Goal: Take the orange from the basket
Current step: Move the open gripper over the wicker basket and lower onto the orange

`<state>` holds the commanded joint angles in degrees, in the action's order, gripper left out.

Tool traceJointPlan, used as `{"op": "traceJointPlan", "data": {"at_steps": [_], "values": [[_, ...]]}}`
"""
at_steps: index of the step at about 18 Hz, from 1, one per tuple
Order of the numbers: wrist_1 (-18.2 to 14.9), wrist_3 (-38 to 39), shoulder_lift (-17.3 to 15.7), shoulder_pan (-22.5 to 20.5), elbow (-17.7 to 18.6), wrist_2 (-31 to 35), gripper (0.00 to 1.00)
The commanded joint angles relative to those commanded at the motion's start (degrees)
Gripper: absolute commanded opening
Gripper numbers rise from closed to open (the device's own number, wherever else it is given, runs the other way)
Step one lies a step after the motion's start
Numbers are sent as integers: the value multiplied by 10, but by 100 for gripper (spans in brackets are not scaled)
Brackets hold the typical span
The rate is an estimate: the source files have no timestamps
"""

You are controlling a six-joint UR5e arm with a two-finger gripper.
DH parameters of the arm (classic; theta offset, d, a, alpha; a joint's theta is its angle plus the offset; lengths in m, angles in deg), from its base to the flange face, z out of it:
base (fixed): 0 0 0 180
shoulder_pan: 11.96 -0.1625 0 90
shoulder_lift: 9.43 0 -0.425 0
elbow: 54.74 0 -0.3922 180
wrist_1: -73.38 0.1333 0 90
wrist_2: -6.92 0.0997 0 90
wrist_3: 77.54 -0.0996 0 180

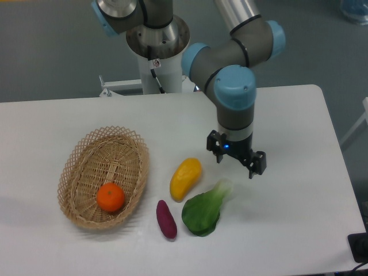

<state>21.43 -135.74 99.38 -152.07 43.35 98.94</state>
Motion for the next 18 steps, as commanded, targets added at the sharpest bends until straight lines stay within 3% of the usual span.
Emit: {"op": "traceJointPlan", "data": {"at_steps": [5, 9, 12, 18], "values": [[43, 151, -1, 37, -1, -34, 100], [43, 214, 4, 94, 1, -29, 100], [44, 314, 18, 136, -4, -22, 100], [49, 341, 24, 180, -5, -30, 100]]}}
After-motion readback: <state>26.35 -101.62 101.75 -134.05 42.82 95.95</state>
